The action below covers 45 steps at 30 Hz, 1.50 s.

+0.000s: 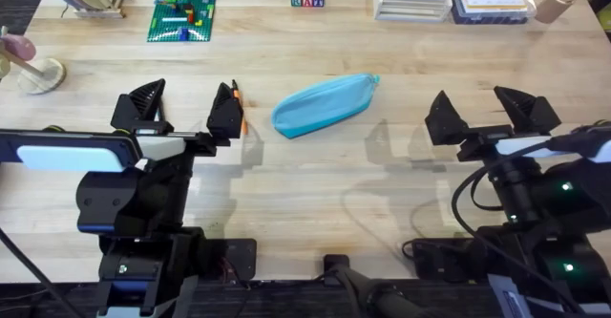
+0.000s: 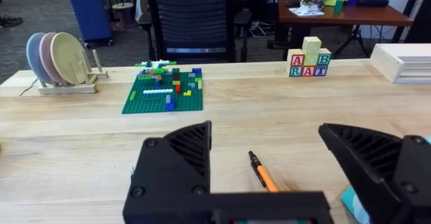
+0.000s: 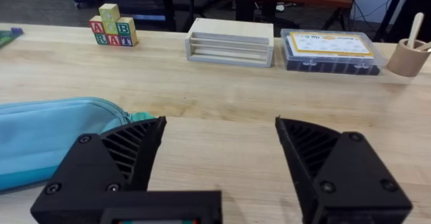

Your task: Unzip the bag, pick up the pens from the table one at a time and place them inside, then zip the bag closed.

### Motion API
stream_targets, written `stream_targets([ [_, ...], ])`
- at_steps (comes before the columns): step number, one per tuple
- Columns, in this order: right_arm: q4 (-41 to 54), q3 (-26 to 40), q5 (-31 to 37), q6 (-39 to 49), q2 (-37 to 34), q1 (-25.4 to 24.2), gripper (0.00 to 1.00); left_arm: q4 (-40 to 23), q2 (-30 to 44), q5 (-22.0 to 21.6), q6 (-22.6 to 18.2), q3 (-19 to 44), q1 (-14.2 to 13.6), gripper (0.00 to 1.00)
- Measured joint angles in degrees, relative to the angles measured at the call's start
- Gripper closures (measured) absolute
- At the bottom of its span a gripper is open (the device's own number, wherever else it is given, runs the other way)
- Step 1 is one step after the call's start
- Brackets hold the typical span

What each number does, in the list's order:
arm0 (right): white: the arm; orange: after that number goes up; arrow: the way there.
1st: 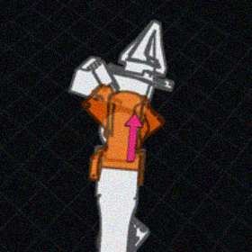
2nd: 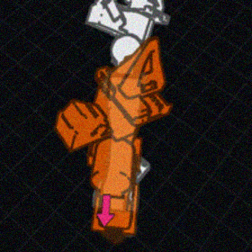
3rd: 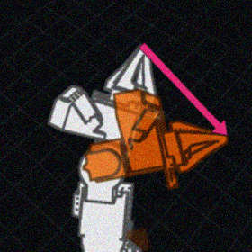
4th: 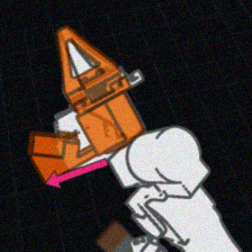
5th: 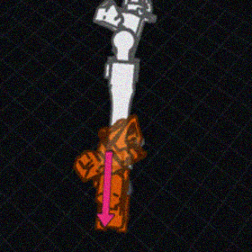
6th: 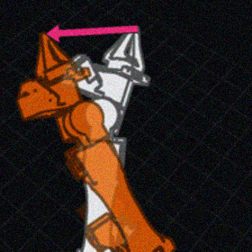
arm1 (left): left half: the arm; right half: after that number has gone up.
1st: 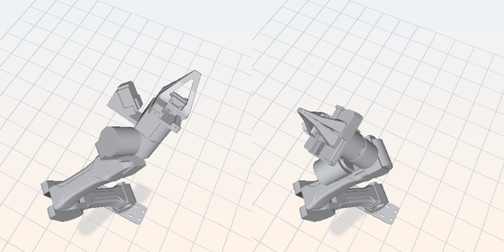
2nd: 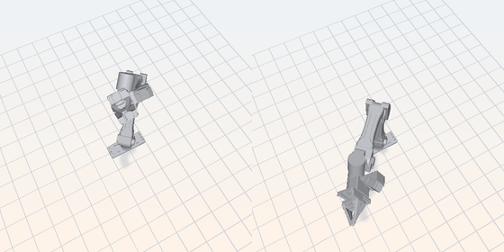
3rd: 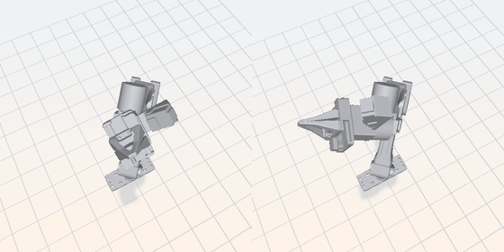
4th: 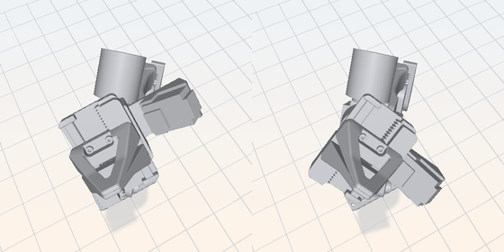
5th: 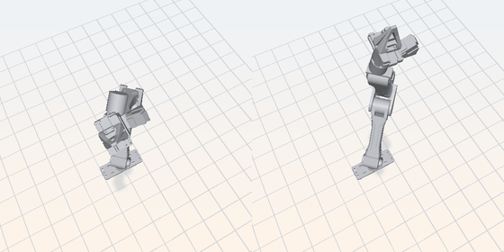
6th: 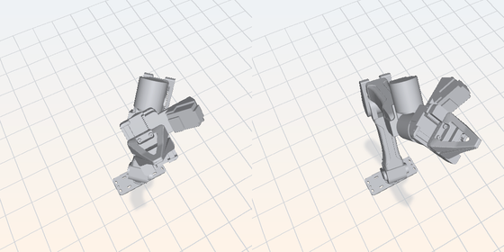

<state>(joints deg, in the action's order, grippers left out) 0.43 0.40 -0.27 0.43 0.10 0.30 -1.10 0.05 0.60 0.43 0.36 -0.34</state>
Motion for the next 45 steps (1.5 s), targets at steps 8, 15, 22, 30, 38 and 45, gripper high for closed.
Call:
stream_targets([
  [8,0.17,0.02,0.02,0.0,0.0,0.0,0.004,-0.02,0.0,0.0,0.0,0.0,0.0,0.007],
  [15,0.11,0.02,0.02,-0.02,0.0,0.0,0.003,-0.02,0.0,0.0,0.0,0.0,0.0,0.007],
  [22,-0.06,0.03,0.0,-0.01,0.0,0.0,0.005,-0.09,-0.01,-0.01,0.03,0.0,0.0,0.007],
  [30,0.63,3.47,-0.17,0.0,0.0,0.0,0.005,-10.71,0.0,-0.12,1.33,5.0,0.0,0.009],
  [38,5.83,13.81,-0.2,-0.02,-0.7,0.0,0.006,-21.94,3.68,-0.46,1.55,19.49,0.0,0.008],
  [45,17.83,26.21,-0.39,0.0,-9.18,0.0,0.005,-31.35,17.29,-0.46,1.57,33.01,0.0,0.008],
])
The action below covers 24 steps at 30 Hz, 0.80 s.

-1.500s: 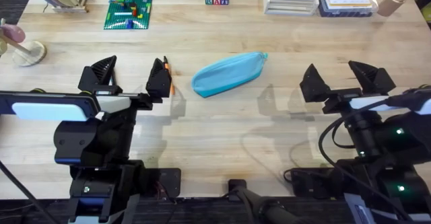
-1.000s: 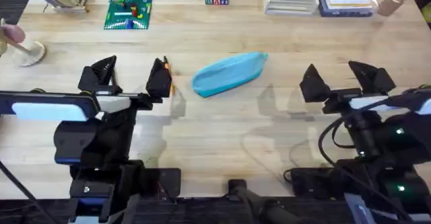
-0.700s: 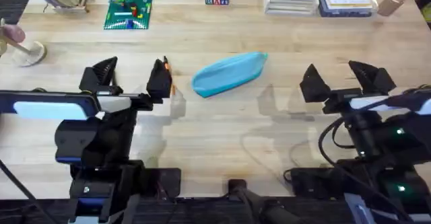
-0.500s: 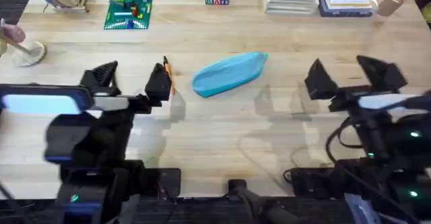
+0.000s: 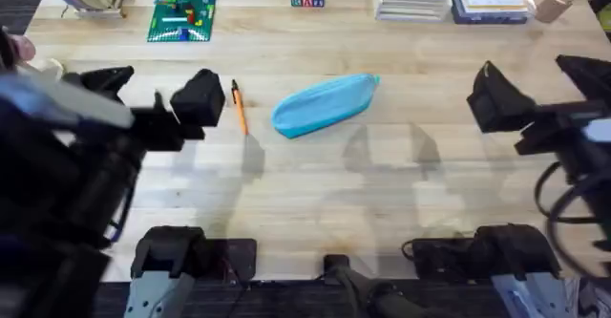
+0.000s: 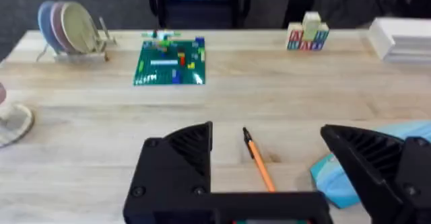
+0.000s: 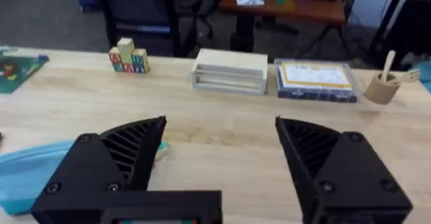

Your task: Unzip the bag, pick up the pens from the table one at a time and place them inside, then zip the bag closed.

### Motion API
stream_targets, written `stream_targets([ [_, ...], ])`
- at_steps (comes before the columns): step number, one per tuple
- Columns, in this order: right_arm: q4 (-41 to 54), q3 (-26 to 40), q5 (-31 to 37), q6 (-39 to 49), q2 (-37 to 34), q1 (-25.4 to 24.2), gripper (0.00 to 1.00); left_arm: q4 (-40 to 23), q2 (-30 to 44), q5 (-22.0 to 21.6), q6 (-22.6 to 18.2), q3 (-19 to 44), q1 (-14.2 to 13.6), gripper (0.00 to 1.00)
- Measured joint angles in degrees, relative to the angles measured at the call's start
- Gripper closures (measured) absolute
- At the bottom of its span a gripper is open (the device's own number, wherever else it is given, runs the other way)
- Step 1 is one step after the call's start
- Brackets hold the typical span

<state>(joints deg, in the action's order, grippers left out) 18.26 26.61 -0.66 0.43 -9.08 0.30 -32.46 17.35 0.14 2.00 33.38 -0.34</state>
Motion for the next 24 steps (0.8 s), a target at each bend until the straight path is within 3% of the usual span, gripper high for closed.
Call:
stream_targets([
  [1,3.67,5.62,-0.24,0.0,-5.19,0.02,0.005,-5.04,7.0,0.0,0.0,6.38,0.0,0.008],
  [2,4.65,7.66,-0.27,0.0,-7.22,0.0,0.005,-7.24,9.49,0.0,0.0,8.76,0.0,0.008],
  [12,16.55,24.56,-0.64,0.0,-26.66,0.0,0.005,-19.28,30.35,0.0,0.01,26.78,0.0,0.008],
  [18,22.42,29.64,-0.66,-0.01,-38.67,0.0,0.005,-21.36,39.19,0.0,0.0,31.83,0.0,0.008],
  [24,23.78,31.85,-1.23,-0.02,-47.99,0.0,0.005,-21.37,44.09,0.0,0.0,32.64,0.0,0.008],
])
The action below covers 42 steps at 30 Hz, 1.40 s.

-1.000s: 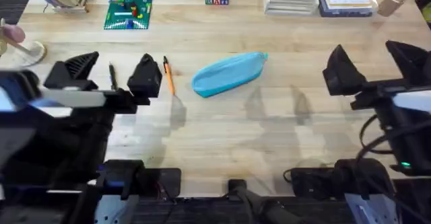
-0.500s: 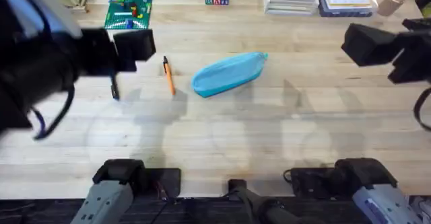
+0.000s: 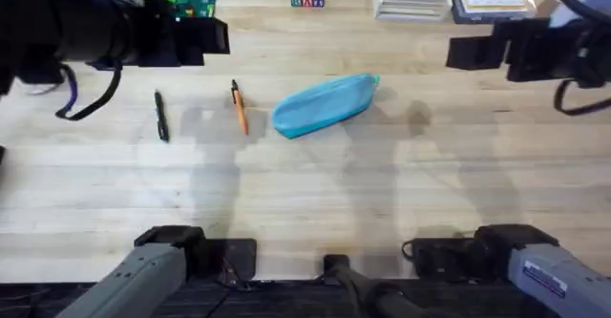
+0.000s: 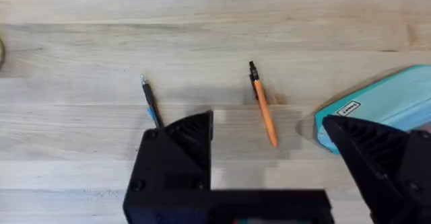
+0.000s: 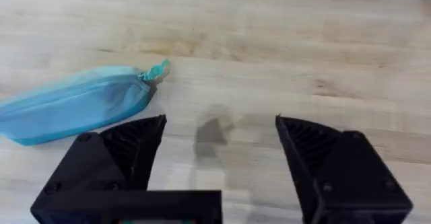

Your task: Unzip the bag, pick up the pens from the table one at a time and place them inside, then zip the bag closed.

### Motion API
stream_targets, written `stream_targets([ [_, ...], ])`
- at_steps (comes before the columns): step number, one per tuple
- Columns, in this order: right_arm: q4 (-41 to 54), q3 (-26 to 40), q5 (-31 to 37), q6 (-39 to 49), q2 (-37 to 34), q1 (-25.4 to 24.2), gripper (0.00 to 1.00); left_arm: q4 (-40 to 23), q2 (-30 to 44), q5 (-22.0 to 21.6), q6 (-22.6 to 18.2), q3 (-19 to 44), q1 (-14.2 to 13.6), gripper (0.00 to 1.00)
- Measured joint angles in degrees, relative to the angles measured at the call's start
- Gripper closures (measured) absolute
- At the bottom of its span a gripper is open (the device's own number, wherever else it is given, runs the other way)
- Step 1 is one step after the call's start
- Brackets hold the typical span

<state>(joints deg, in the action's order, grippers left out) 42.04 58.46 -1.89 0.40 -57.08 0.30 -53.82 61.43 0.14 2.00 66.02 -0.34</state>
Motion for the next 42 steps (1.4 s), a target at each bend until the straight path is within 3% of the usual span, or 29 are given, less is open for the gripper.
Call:
stream_targets([
  [14,0.04,0.04,-2.05,0.01,-3.44,0.02,0.005,-1.25,5.04,0.22,0.17,0.04,0.0,0.007],
  [17,0.04,0.07,-2.05,0.0,-3.45,0.02,0.005,-1.27,6.09,0.34,-1.46,0.04,0.0,0.007],
  [22,0.04,0.13,-2.05,0.0,-3.45,0.02,0.005,-1.31,7.15,6.8,-11.65,0.04,0.17,0.008],
  [26,0.04,0.15,-2.05,0.0,-3.46,0.02,0.005,-2.52,7.19,16.2,-22.35,0.04,1.76,0.007],
  [32,0.04,0.22,-2.05,0.0,-3.44,0.02,0.005,-5.87,7.48,32.77,-38.24,0.04,6.75,0.007],
  [37,0.04,0.24,-2.05,0.01,-3.45,0.02,0.005,-6.67,10.63,43.23,-47.36,0.07,9.41,0.008],
  [42,0.04,0.26,-2.05,0.02,-3.44,0.02,0.004,-7.36,15.3,50.31,-55.98,0.09,9.6,0.009],
])
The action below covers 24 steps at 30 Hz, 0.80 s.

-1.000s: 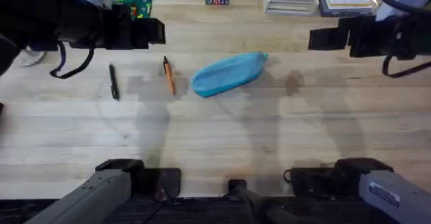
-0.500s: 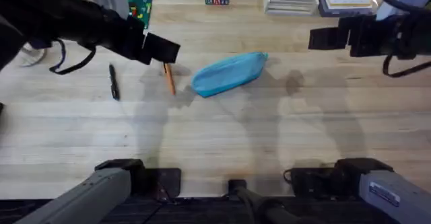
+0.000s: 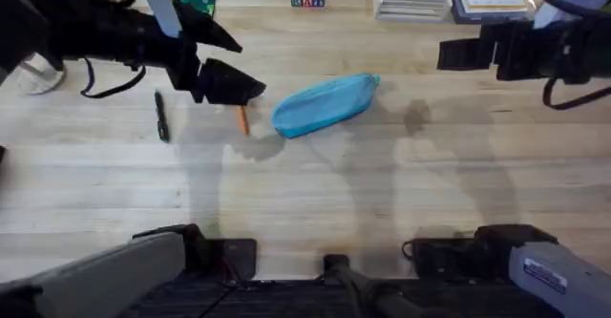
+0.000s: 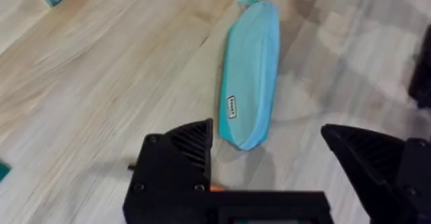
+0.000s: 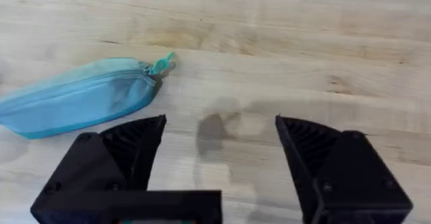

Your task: Unzip the bag, pick up the pens from the table one at a time and place them inside, then zip the bag closed.

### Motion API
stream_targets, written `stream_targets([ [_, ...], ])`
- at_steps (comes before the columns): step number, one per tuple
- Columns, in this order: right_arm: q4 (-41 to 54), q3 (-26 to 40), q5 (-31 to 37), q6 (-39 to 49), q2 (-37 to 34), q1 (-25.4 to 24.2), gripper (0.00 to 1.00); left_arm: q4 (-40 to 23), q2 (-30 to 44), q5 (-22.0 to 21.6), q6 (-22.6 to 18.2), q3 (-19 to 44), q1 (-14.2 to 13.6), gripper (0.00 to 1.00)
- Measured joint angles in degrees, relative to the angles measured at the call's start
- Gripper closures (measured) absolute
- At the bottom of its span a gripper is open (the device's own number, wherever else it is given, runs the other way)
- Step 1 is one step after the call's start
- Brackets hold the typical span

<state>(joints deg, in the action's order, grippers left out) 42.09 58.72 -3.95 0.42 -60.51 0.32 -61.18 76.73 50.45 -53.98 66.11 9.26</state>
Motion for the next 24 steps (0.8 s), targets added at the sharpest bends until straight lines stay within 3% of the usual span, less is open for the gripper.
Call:
stream_targets([
  [5,0.0,0.02,0.0,0.0,-0.02,0.0,0.005,-4.29,4.88,5.21,-10.19,0.02,0.0,0.008],
  [13,0.0,0.04,0.0,-0.02,-0.02,-0.01,0.005,-10.5,13.07,7.51,-23.64,0.04,0.0,0.008],
  [18,0.0,0.04,0.0,-0.02,0.0,0.0,0.004,-8.89,19.63,8.46,-27.67,0.07,0.0,0.008],
  [24,0.0,0.04,0.0,-0.01,-0.01,0.0,0.005,-4.79,27.49,8.72,-28.69,0.11,0.0,0.008],
])
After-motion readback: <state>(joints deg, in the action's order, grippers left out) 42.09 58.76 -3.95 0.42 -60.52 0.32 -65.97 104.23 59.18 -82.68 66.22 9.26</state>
